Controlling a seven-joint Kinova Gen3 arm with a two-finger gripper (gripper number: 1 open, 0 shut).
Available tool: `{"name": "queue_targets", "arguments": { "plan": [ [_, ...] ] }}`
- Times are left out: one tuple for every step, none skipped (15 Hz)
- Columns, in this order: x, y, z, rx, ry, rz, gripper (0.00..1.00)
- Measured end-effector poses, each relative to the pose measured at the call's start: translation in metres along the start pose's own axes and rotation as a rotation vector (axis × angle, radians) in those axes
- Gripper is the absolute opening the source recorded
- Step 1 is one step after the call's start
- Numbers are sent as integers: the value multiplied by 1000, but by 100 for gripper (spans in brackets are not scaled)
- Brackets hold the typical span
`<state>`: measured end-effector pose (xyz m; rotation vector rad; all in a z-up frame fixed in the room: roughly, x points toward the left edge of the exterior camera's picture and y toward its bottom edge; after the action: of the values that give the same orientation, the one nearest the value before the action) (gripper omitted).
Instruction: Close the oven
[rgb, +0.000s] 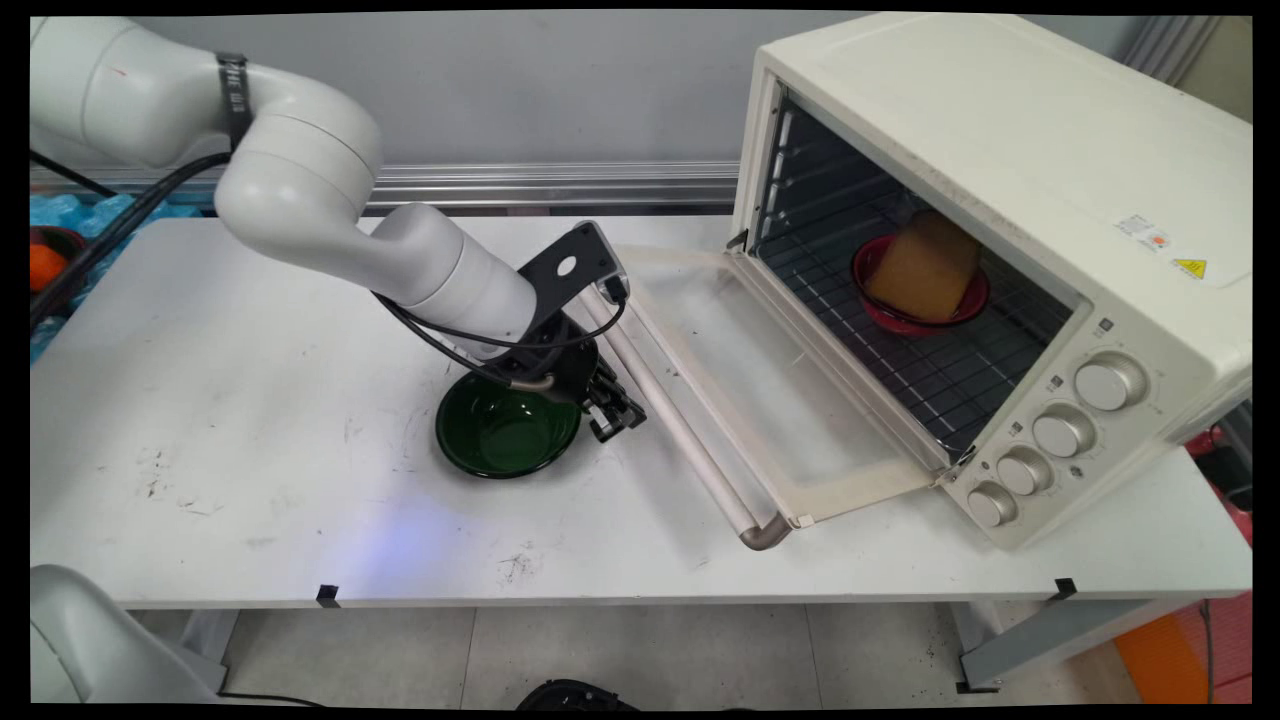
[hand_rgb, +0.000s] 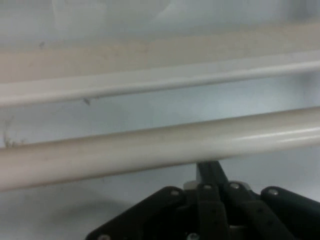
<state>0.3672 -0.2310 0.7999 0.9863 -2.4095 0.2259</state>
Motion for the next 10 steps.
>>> {"name": "queue_targets", "arguments": {
  "plan": [
    [0, -1, 2, 2, 4, 0, 0],
    [1, -1, 3, 3, 6, 0, 0],
    [1, -2, 4, 4, 9, 0, 0],
    [1, -3, 5, 5, 12, -1, 0],
    [1, -3, 7, 6, 16, -1, 0],
    [2, -4, 8, 7, 21, -1, 0],
    [2, -5, 9, 8, 27, -1, 0],
    [3, -6, 10, 9, 32, -1, 0],
    [3, -6, 10, 9, 35, 0, 0],
    [3, -7, 10, 10, 40, 0, 0]
  ]
}}
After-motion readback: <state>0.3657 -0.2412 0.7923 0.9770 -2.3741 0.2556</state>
